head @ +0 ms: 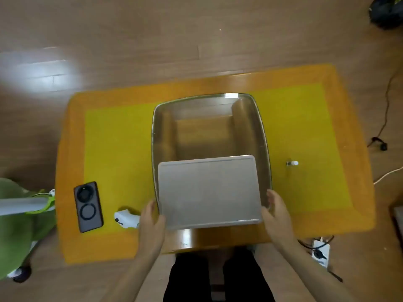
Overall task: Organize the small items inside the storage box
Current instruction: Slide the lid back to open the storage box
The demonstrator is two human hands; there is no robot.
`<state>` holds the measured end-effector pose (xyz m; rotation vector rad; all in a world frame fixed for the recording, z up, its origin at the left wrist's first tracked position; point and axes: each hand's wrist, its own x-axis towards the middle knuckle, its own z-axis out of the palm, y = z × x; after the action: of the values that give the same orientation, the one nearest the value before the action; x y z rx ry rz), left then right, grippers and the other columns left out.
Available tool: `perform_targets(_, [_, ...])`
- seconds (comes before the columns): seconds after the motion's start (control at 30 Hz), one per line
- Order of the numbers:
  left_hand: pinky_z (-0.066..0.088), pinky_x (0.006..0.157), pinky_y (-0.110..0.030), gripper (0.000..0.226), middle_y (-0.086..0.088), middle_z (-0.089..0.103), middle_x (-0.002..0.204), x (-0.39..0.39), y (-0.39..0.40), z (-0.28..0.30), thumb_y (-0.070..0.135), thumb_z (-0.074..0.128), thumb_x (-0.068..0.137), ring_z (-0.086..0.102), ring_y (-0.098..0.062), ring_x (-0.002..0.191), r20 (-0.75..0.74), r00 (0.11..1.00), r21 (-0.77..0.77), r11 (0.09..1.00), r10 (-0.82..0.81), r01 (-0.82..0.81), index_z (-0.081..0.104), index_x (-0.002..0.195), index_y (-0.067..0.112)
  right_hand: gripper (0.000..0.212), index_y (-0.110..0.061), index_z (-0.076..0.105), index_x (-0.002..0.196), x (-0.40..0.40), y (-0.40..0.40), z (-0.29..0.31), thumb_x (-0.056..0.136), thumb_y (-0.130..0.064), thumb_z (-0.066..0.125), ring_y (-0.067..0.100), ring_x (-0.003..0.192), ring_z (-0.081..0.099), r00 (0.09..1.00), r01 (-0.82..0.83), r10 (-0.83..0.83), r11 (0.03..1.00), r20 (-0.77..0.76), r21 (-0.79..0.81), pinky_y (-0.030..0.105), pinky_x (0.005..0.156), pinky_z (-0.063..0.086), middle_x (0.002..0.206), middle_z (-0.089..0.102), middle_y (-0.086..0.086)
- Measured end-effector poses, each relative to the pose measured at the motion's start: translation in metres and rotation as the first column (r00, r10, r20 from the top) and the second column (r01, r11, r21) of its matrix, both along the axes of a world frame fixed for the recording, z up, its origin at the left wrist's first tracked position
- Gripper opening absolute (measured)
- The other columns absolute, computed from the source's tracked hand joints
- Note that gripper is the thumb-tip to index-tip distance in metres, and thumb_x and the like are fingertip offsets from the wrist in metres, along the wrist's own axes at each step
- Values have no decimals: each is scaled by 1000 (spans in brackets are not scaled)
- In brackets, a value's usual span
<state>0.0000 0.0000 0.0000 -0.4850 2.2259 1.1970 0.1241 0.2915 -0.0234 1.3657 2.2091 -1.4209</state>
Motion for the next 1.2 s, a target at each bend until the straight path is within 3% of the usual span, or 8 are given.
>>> perform_targets(0.13, [39, 106, -39, 50, -1, 46, 141, -26, 25, -35, 6, 49, 93, 45, -24, 131, 20, 1000, -29, 1000, -8, 8, 39, 141, 17, 70, -25, 18, 160, -38, 7, -30, 102, -31, 56, 25, 149, 31, 995, 19, -9, 995, 103, -97, 52, 118, 33, 163, 30, -1])
perform_targets(0.3, [44, 98, -36, 50, 12, 54, 125, -19, 35, -43, 5, 49, 92, 53, -15, 117, 36, 994, 40, 994, 105, -106, 43, 134, 30, 59, -31, 30, 150, -41, -16, -38, 99, -29, 60, 21, 124, 53, 991, 120, -106, 971, 78, -206, 48, 103, 49, 136, 53, -4])
perform_targets(0.47, [36, 100, -31, 55, 17, 43, 132, -24, 39, -19, 7, 49, 96, 41, -6, 122, 24, 984, -7, 984, 177, -177, 36, 148, 22, 56, -30, 32, 152, -44, -28, -16, 101, -30, 57, 23, 125, 52, 977, 212, -203, 962, 70, -174, 49, 102, 49, 138, 52, -3])
perform_targets(0.67, [50, 88, -22, 50, 32, 60, 118, -83, 58, 22, 5, 51, 96, 56, 14, 107, -133, 978, 226, 966, 161, -128, 48, 133, 37, 59, -41, 36, 149, -95, -2, 24, 98, -21, 60, 2, 117, 56, 952, 209, -237, 965, -191, -155, 20, 81, 47, 135, 56, -17])
perform_targets(0.8, [52, 83, -19, 47, 9, 63, 126, -170, 83, 6, 4, 54, 94, 61, 0, 108, -248, 959, 258, 963, 141, -75, 48, 139, 18, 57, -46, 41, 140, -179, 37, 24, 91, -22, 59, -12, 107, 58, 902, 133, -174, 983, -395, -130, 7, 75, 51, 122, 58, -32])
perform_targets(0.9, [49, 98, -37, 49, -6, 58, 134, -225, 101, -24, 7, 57, 94, 57, -21, 119, -250, 956, 232, 968, 151, -92, 45, 141, 10, 56, -19, 46, 141, -237, 60, 1, 88, -21, 61, -2, 103, 60, 888, 117, -148, 988, -435, -99, 11, 74, 51, 119, 61, -14])
perform_targets(1.03, [43, 105, -44, 44, -6, 52, 131, -259, 110, -72, 16, 58, 92, 51, -25, 120, -199, 977, 113, 992, 78, -56, 52, 136, 12, 41, -16, 54, 132, -277, 80, -45, 92, -15, 62, 18, 111, 62, 924, 55, -85, 995, -374, -89, 36, 90, 55, 125, 62, 4])
perform_targets(1.2, [34, 108, -49, 35, -11, 42, 123, -272, 110, -113, 38, 49, 94, 41, -33, 123, -106, 994, -87, 996, -24, 15, 61, 101, 6, 34, -18, 63, 118, -291, 98, -85, 88, -33, 61, 25, 116, 51, 984, -47, 42, 999, -175, -26, 42, 97, 48, 129, 48, 11])
